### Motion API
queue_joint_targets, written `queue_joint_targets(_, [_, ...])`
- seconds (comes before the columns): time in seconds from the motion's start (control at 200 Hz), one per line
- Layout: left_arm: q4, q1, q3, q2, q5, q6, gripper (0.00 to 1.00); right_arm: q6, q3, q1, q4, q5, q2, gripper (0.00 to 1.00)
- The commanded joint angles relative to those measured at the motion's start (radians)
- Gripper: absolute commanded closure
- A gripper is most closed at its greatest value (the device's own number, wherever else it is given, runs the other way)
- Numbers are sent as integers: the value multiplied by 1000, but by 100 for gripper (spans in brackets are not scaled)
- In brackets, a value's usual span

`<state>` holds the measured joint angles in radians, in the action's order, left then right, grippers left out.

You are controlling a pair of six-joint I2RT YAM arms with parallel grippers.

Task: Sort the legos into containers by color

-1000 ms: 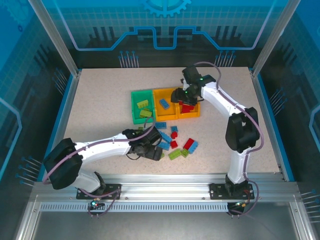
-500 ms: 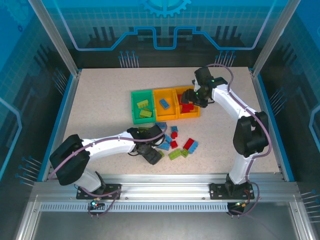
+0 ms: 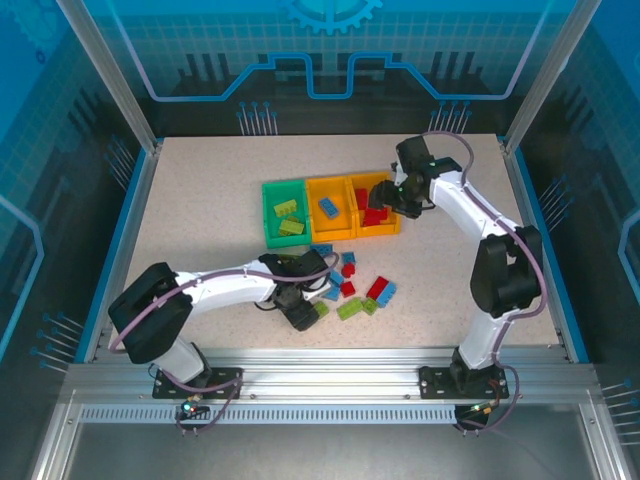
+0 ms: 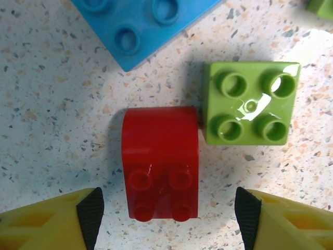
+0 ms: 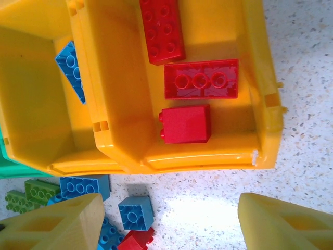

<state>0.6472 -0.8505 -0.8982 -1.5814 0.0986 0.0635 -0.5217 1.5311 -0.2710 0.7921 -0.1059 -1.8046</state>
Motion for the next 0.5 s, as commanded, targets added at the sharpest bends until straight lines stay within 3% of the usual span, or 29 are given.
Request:
queue_joint_targets(0.0, [28,29,-18,-15,-53,39,30,12,-19,26,4,6,43,30])
queue_joint_targets(0.27, [28,34,-59,-58,-76,74,30,23,-58,49,2,8,70,30])
queue_joint_targets(0.425, [21,36,-72,-66,-84,78,46,30,-99,66,6,18,106,30])
queue_joint_targets(0.495, [22,39,-67,-62,-81,75,48,31,-121,79,6,20,123,30])
